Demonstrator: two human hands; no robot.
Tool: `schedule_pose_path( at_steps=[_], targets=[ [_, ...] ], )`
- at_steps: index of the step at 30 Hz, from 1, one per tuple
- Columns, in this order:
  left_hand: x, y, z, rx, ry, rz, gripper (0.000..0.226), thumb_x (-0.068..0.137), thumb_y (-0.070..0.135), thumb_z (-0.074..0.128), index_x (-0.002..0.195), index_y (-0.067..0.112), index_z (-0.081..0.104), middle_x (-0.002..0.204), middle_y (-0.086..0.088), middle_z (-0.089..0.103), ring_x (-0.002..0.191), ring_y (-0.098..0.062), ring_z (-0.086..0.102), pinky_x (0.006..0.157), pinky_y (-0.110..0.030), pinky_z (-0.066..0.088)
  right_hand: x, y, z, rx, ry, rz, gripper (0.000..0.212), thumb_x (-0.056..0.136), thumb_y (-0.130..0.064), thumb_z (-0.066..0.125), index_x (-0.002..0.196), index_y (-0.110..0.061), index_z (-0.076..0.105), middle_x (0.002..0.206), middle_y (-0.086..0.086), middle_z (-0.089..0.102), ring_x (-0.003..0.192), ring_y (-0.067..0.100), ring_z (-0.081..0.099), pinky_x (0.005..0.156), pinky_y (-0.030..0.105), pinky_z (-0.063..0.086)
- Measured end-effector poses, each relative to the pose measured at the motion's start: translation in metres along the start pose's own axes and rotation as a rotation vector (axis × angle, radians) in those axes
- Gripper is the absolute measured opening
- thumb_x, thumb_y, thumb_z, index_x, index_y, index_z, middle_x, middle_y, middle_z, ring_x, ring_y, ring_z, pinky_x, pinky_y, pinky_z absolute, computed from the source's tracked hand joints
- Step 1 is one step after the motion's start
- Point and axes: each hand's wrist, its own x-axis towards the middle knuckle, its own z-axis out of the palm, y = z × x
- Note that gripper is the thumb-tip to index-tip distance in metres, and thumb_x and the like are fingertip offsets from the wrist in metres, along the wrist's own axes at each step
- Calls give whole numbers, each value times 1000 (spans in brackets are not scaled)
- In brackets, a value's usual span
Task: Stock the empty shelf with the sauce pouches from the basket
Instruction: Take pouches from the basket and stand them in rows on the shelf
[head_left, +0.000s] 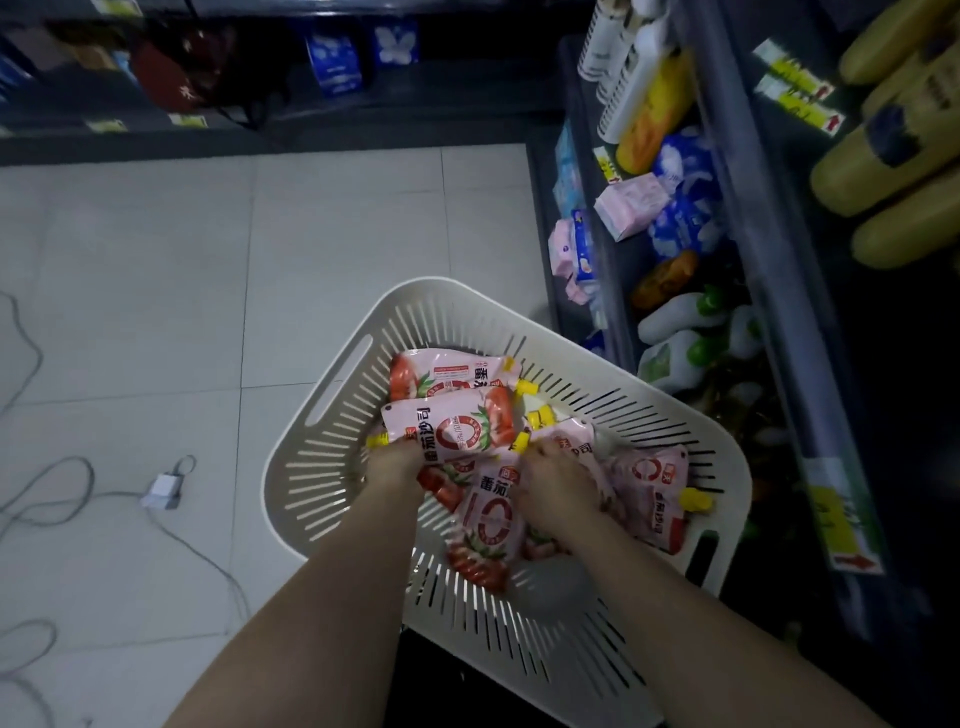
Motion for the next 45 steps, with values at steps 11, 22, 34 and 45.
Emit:
schedule_pose_path(
  at_steps=[11,22,34,45],
  targets=[
    [9,-16,-7,-100,-58,20,42,74,-12,44,40,12,56,69,-15,58,79,-30,53,63,-34,45,8,15,-12,426,-78,291,27,85,-39,63,85,-13,69,91,6,71,88,26,64,76,34,52],
    [-72,-2,-9,81,56,556,23,81,22,60,67,5,62,67,-10,66,67,-26,62,69,-37,51,-69,3,-17,501,230,163,16,85,-27,67,71,-19,64,67,-9,53,75,18,55,65,27,41],
    [-153,18,-63,452,-95,1285,19,92,19,58,85,5,70,73,-10,68,70,-26,60,66,-35,46,-158,-15,-39,450,838,3,8,85,-22,63,85,-19,70,73,5,70,70,30,62,59,23,29],
    [-251,54,-88,501,-520,1632,25,91,30,54,90,12,71,83,0,71,80,-18,63,73,-37,50,-278,-36,-89,641,1286,119,9,82,-12,67,84,-18,74,76,-8,70,72,11,63,66,33,52]
  ],
)
